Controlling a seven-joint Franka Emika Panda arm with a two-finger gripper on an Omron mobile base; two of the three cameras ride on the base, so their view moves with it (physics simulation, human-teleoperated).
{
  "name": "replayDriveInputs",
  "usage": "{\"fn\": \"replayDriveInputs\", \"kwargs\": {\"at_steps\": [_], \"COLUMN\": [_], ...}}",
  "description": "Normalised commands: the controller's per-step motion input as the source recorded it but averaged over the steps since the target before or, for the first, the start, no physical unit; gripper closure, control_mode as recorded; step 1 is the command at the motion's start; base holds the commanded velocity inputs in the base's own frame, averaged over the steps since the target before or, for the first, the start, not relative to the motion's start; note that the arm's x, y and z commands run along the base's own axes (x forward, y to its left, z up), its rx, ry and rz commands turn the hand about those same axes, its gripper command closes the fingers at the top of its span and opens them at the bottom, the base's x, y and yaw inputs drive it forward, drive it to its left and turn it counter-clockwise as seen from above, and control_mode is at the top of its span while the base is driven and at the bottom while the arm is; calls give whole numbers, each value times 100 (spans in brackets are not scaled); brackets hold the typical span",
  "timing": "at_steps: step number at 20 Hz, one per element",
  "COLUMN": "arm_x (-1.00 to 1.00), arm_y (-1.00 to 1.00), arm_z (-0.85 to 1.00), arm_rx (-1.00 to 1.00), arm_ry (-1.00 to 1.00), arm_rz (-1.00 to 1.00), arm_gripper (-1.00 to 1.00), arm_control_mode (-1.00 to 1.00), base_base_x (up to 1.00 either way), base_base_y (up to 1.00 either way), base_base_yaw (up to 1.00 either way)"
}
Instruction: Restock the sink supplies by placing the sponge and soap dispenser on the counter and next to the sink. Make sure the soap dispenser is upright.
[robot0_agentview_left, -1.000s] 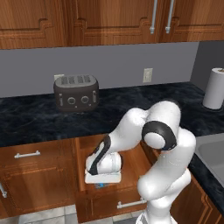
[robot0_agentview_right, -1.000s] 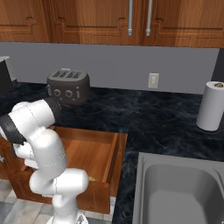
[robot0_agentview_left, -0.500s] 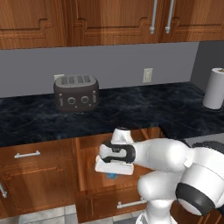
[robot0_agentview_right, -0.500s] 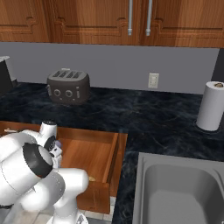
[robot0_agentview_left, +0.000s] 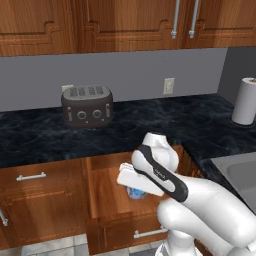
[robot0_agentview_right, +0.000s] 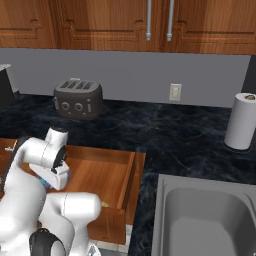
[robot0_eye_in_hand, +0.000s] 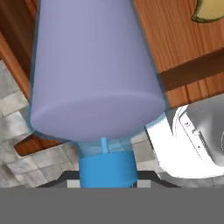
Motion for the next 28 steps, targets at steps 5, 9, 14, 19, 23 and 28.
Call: {"fn": "replayDriveInputs", "kwargs": {"at_steps": [5,9,14,19,23,28], "arm_x": [-21,-7,-33,-45,-29,-4], "arm_y": [-15,-21,-35,-15,-5,-30], "arm_z": [49,90,40,28,87,66], "arm_rx": [0,0,1,9,11,16], "arm_ry": [4,0,-2,-21,-11,-1], "arm_rz": [-19,-19,-18,-10,-32,-33], "arm_gripper": [100,100,100,100,100,100], "arm_control_mode": [-100,-100,-100,-100,-100,-100], "base_base_x": [0,0,0,0,0,0], "base_base_y": [0,0,0,0,0,0], "base_base_yaw": [0,0,0,0,0,0]}}
